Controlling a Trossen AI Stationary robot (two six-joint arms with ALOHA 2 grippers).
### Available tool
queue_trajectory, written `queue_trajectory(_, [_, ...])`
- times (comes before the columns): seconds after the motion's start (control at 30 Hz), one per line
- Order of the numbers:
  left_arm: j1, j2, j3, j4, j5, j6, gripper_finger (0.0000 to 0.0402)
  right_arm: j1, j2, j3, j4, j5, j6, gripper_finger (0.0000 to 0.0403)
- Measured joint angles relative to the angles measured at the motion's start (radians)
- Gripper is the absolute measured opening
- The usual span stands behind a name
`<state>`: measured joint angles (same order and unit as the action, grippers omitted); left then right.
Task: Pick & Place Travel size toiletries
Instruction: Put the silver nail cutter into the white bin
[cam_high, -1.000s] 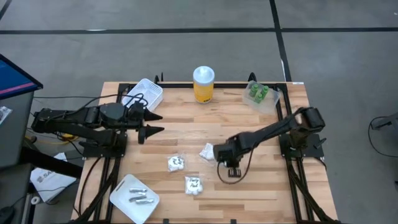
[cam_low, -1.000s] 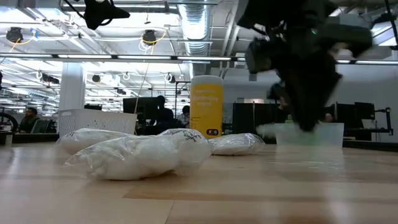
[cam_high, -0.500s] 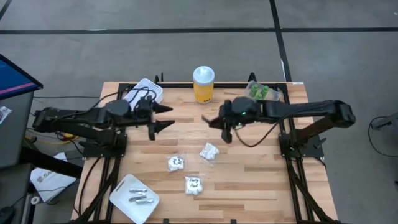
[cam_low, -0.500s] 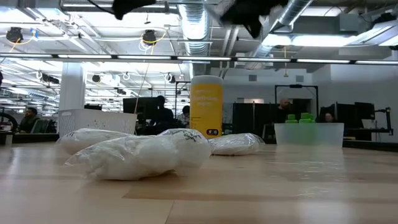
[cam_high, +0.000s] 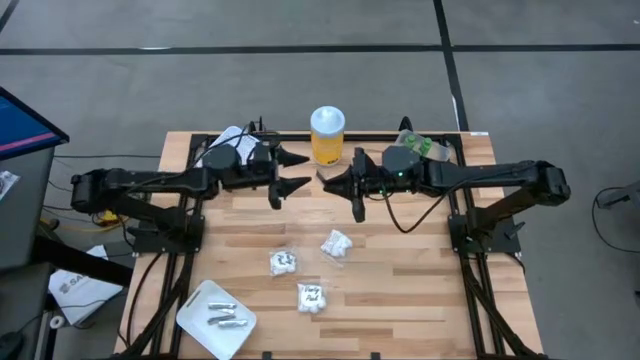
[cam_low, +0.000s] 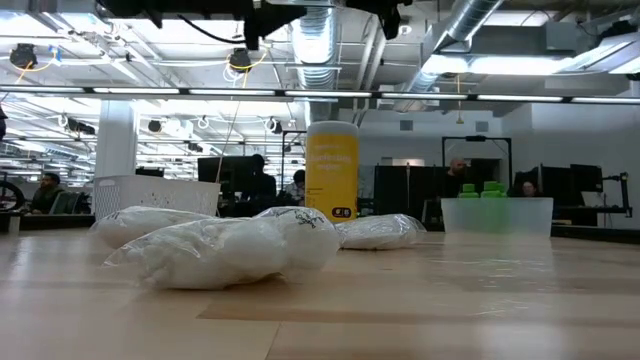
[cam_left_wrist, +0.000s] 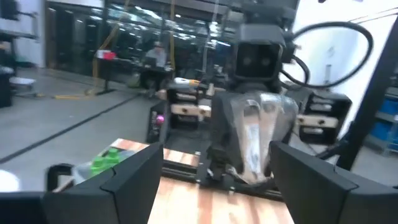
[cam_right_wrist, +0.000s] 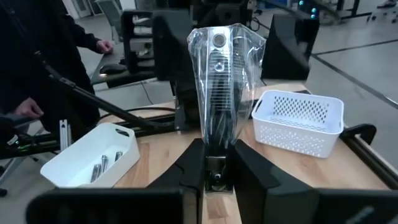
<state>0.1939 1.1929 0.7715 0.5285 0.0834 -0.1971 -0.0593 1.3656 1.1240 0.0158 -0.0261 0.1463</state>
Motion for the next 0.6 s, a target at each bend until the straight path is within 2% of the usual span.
queue_trajectory(0.1, [0.008,0.047,0.000,0.065,0.052,-0.019,0.0288,-0.001,-0.001,0.000,0.007,0.000,0.000,0.0047])
queue_trajectory(0.3, [0.007,0.110,0.000,0.219,0.091,-0.033,0.0288,-0.001,-0.001,0.000,0.023,-0.021,-0.019,0.0047])
queue_trajectory(0.47, [0.006,0.133,0.007,0.248,0.094,-0.047,0.0288,-0.007,-0.001,0.000,0.028,-0.030,-0.042,0.0047])
queue_trajectory(0.6, [0.002,0.166,0.046,0.253,0.135,-0.047,0.0288,-0.016,-0.001,0.000,0.035,-0.034,-0.045,0.0047])
